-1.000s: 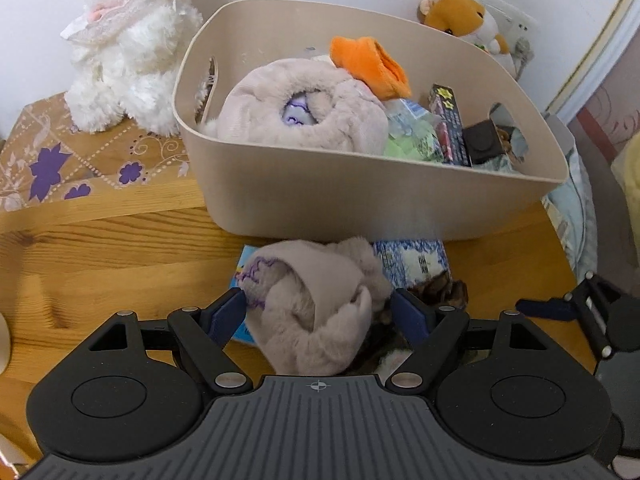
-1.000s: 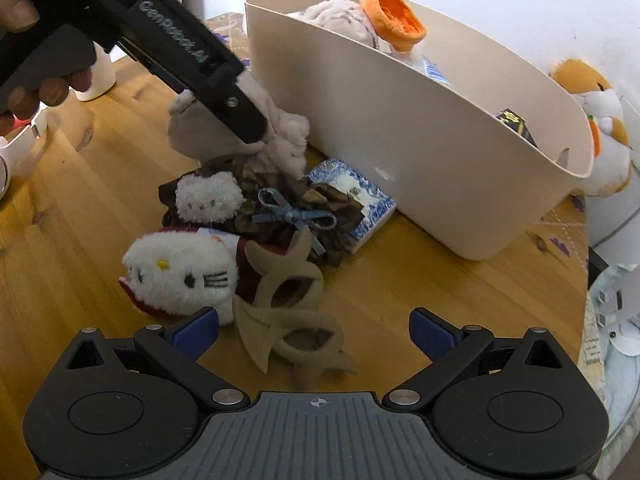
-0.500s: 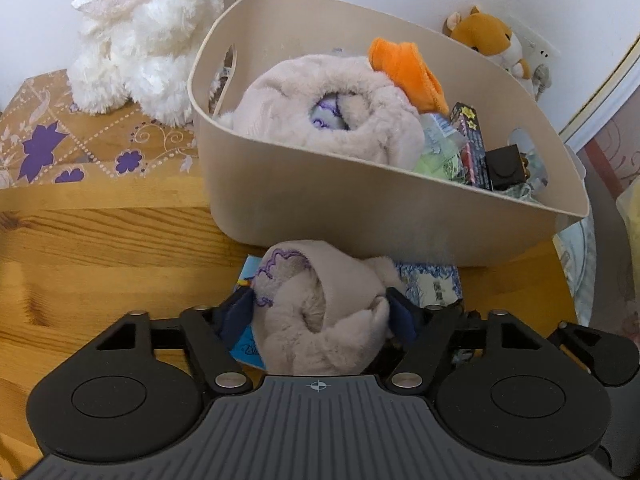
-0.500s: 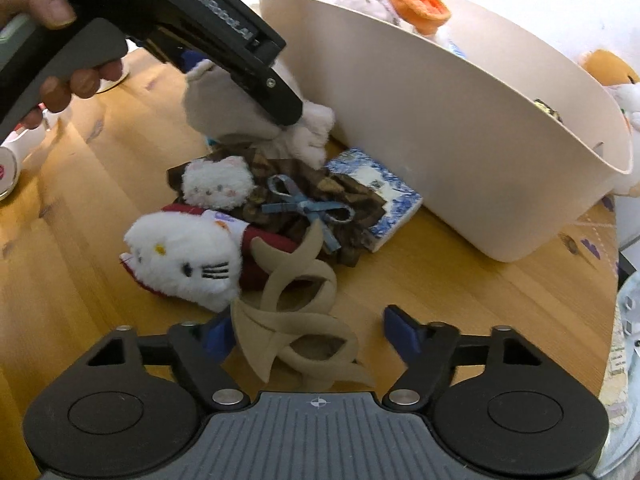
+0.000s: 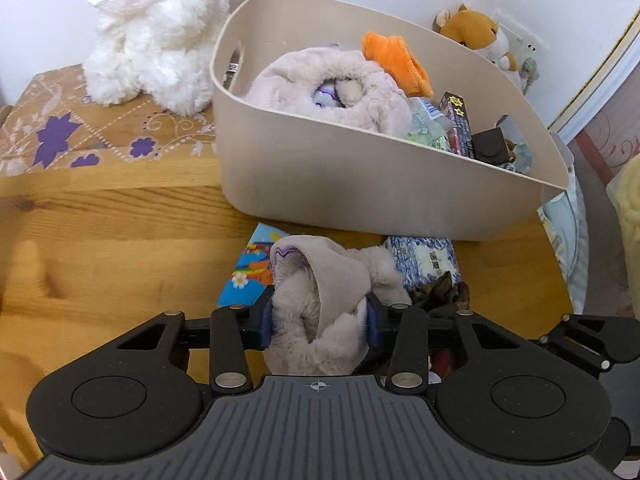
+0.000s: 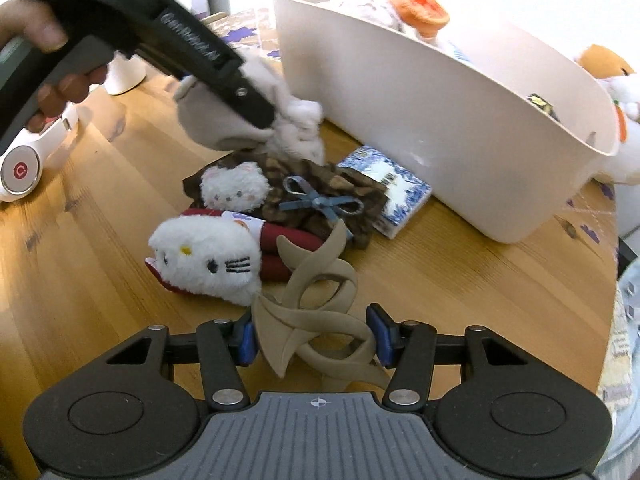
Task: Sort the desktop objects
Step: 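Carry the pink sock and beige hair clip toward the beige bin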
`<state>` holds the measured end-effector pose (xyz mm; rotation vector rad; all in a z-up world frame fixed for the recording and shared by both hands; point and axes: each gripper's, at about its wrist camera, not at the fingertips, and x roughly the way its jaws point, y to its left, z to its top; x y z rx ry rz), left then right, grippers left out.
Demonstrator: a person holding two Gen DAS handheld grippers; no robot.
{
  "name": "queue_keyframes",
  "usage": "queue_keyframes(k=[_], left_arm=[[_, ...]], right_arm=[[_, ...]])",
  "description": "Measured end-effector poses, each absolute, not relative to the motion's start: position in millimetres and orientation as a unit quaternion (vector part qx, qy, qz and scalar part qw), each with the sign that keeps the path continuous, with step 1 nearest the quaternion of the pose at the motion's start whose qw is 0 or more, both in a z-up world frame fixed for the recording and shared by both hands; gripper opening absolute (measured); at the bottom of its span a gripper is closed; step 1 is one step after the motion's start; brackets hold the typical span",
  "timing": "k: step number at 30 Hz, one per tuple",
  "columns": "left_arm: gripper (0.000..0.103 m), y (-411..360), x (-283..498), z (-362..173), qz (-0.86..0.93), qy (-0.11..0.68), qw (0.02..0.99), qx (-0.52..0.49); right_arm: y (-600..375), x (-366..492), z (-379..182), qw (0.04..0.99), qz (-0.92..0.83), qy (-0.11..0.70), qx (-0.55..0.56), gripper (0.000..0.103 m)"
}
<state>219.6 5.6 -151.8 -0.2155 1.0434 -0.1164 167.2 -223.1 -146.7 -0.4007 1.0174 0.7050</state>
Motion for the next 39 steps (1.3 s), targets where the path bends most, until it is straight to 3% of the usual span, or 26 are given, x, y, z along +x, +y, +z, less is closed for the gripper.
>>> queue_keyframes(k=[20,39], left_arm=[[0.042,45.7,176.6,-100.3,-0.031,0.440,0.890,-0.113],[0.043,47.7,253.3,-15.6,-0.022,0.335,0.936,-0.108]], right_arm=[[-281.2,188.9,-74.7,0.857,0.269,0.404,-0.175,0.051],[-276.9,291.8,-16.4,0.912,0.208,0.315,-0.161,0.051]])
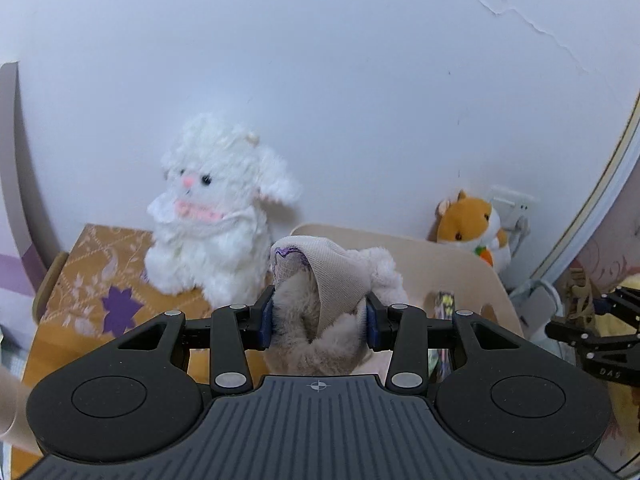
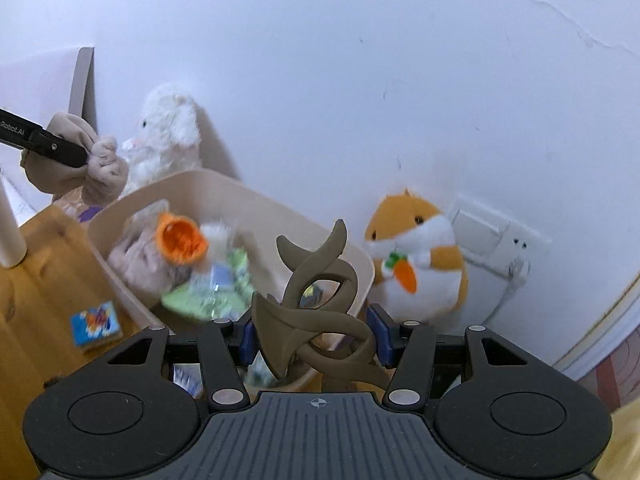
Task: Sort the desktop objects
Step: 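Carry the pink sock and beige hair clip toward the beige bin, then open both tools to drop the pink sock and hair clip into the bin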
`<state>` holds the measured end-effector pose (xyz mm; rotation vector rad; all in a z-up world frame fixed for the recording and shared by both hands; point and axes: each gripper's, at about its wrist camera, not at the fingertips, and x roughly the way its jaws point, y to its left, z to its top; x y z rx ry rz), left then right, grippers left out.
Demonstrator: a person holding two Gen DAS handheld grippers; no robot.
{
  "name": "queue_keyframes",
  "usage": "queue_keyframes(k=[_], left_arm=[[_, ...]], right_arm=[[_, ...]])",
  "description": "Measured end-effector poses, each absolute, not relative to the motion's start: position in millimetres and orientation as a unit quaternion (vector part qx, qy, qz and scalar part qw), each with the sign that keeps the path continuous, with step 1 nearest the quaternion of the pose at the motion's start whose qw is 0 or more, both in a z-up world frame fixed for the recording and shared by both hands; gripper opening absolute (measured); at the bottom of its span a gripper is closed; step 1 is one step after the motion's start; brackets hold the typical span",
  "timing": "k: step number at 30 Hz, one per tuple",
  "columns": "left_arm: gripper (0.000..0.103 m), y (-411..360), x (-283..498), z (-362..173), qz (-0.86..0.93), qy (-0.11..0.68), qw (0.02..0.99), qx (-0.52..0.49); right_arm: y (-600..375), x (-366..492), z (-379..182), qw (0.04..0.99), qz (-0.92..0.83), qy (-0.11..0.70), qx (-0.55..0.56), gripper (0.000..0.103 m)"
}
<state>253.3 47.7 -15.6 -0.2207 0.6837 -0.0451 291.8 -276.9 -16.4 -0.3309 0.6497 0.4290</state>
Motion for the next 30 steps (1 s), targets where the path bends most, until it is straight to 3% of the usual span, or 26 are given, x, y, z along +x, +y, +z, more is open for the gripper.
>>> queue_keyframes(k=[18,21,23,30], left_arm=[[0.043,6.7,302.0,-71.2,-0.033,0.375,0.919,-0.117],[0.052,7.6,304.9,-75.1,-0.027,0.381,0.917,-0.114],[0.064,8.1,304.3,-76.1,-0.014,0.383,0.917,-0.108],[0.074,14.4,297.8,-72.8,0.000,0.377,0.922,-0.093]], right_arm=[[-221.9,344.9,-70.6,0.896,0.201,0.373,-0.134,0.051],[-216.2,347.4,-77.2,0.890,0.205,0.380,-0.143,0.051],[-213.2,346.0,-79.9,0.888,0.208,0.380,-0.151,0.056],[-206.9,329.5,-73.7,0.892,0.223,0.355,-0.172,0.079]])
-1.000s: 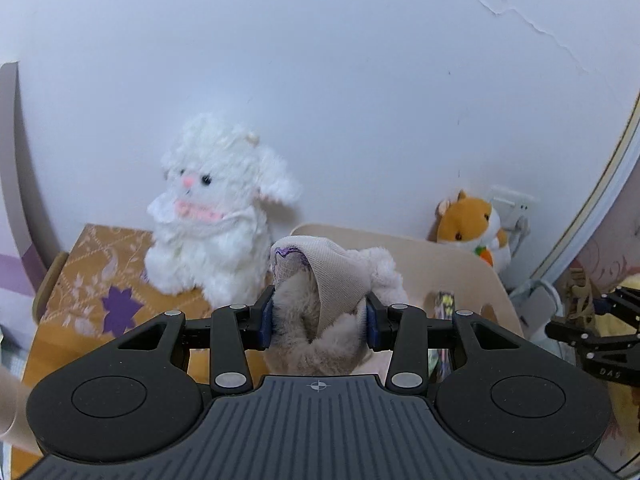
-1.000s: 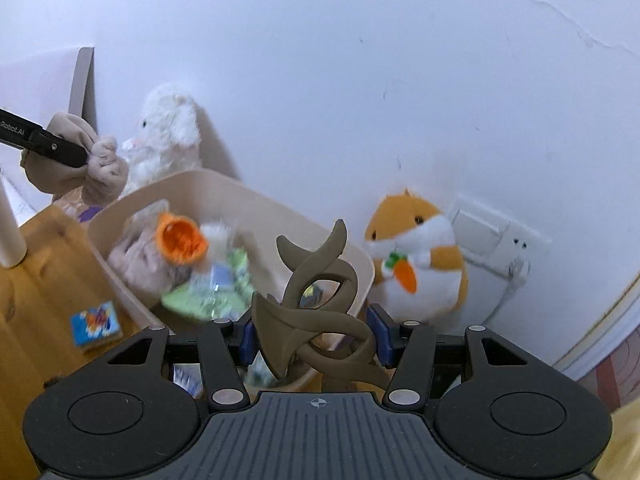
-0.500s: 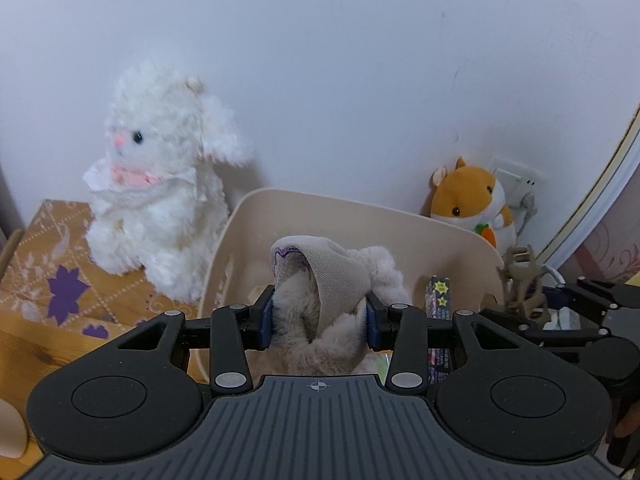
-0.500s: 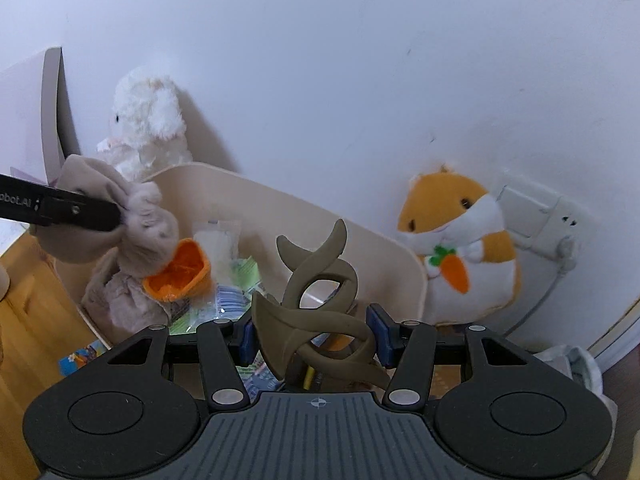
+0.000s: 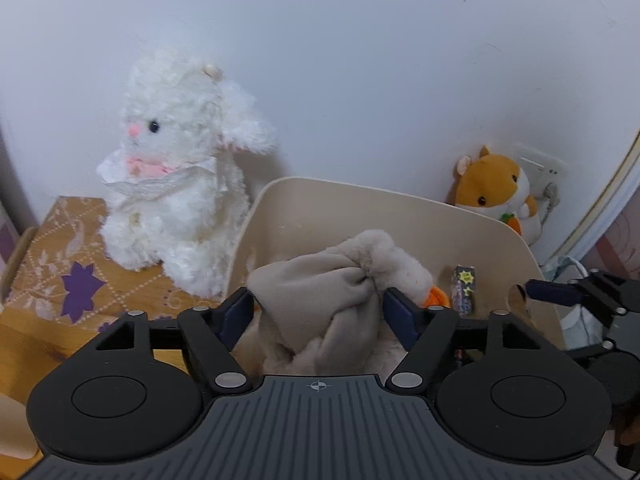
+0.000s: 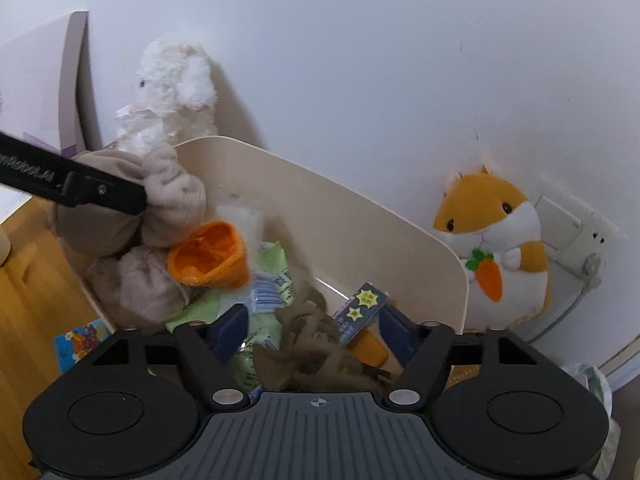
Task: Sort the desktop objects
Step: 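Open both tools to drop the pink sock and hair clip into the bin, then grasp the blue cartoon tissue pack with the left tool while the right tool grasps the Hello Kitty plush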
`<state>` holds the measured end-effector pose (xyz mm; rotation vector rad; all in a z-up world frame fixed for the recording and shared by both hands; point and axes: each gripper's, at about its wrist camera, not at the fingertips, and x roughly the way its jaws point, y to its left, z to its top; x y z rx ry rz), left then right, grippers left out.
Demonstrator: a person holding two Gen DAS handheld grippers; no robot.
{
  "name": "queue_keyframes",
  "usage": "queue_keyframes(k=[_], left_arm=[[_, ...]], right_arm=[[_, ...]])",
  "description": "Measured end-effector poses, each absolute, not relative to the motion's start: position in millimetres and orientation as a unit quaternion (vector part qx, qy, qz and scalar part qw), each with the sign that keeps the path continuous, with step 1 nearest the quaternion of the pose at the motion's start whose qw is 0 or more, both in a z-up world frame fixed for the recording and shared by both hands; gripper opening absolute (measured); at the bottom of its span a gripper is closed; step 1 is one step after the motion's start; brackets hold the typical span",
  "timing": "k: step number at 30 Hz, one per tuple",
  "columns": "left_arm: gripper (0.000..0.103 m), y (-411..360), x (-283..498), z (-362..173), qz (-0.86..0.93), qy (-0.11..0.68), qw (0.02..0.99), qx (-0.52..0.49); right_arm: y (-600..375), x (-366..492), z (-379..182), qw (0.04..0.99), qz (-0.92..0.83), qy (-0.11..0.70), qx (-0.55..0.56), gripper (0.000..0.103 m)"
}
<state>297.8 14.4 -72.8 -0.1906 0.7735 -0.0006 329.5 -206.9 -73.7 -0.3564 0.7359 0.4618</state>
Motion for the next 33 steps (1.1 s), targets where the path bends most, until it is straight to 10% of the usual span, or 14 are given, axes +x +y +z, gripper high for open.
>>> queue_keyframes(k=[33], left_arm=[[0.080,48.5,216.4,-79.3,-0.024,0.411,0.910,-0.050]], right_arm=[[-213.0,201.2,-77.9,0.890,0.241,0.366,-0.125,0.103]])
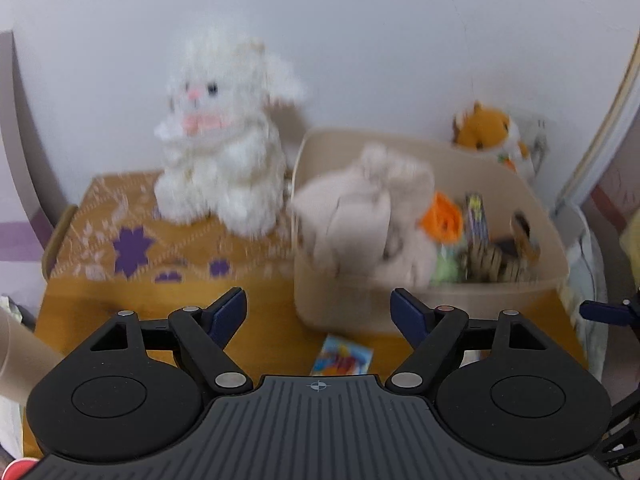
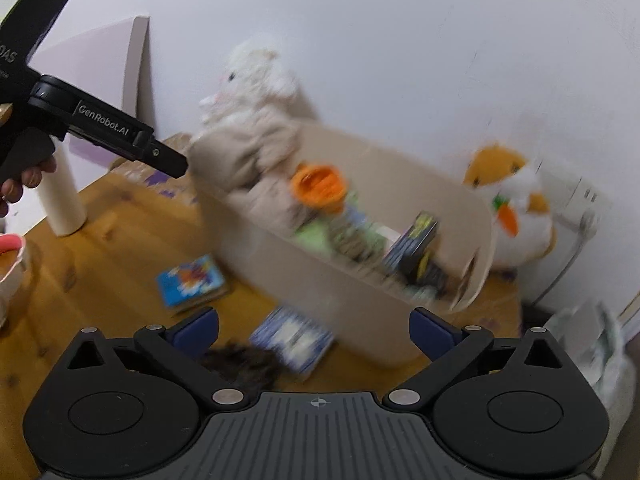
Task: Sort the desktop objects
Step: 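Grasp the blue cartoon tissue pack with the left tool while the right tool grasps the Hello Kitty plush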
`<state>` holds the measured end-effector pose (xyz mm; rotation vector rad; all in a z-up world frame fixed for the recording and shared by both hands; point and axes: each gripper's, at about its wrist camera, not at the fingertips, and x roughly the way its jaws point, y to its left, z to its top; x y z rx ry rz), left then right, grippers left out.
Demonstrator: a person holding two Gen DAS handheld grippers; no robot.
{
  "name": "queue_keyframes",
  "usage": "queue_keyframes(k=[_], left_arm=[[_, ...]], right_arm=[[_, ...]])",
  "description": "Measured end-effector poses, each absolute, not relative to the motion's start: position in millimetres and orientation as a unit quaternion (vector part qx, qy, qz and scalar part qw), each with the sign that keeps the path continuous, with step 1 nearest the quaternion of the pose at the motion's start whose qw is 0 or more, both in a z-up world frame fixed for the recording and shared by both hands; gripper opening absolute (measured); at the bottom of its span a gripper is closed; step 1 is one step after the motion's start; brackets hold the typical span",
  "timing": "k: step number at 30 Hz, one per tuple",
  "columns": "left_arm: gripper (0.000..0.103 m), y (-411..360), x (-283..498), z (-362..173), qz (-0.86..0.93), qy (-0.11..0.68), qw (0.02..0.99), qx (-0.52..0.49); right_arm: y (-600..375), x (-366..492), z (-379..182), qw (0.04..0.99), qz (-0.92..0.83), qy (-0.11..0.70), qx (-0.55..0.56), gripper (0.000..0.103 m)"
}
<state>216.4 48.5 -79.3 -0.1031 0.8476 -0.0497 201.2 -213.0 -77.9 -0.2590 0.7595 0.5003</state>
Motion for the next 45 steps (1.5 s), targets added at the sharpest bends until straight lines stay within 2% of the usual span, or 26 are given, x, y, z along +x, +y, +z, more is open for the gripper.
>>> queue_keyframes(k=[11,20,27,30,32,45], left_arm=[[0.080,43.9,206.7,-115.2,-0.054,0.446,0.893,0.002],[0.080,16.8,220.0,-146.4,-0.096,0.458,0.883,0.048],[0.080,8.7,232.7,-169.1,-0.109,0.459,0.880,0.054],[0.060,12.6,237.4,-176.2,-0.121,0.466,0.876,0.036],[0.049,15.3,240.3,-181.7,-0.125,0.478,0.869,0.029],[0.047,17.4,226.6,-177.8,-0.127,0.474,0.871,0.028]], right_arm=[[-187.3,167.5,-129.5,0.855,0.221,0.468,-0.042,0.103],[-170.3,164.3,-151.7,0.837,0.191,0.512,-0.006,0.103],[-168.4,168.9,-159.0,0.830,0.183,0.527,-0.020,0.080],[-170.1,169.5,-157.9,0.831,0.184,0.524,-0.031,0.067],[-173.0,169.4,-157.7,0.832,0.181,0.523,-0.029,0.066],[-191.4,169.8,-146.9,0.842,0.154,0.516,-0.015,0.062]])
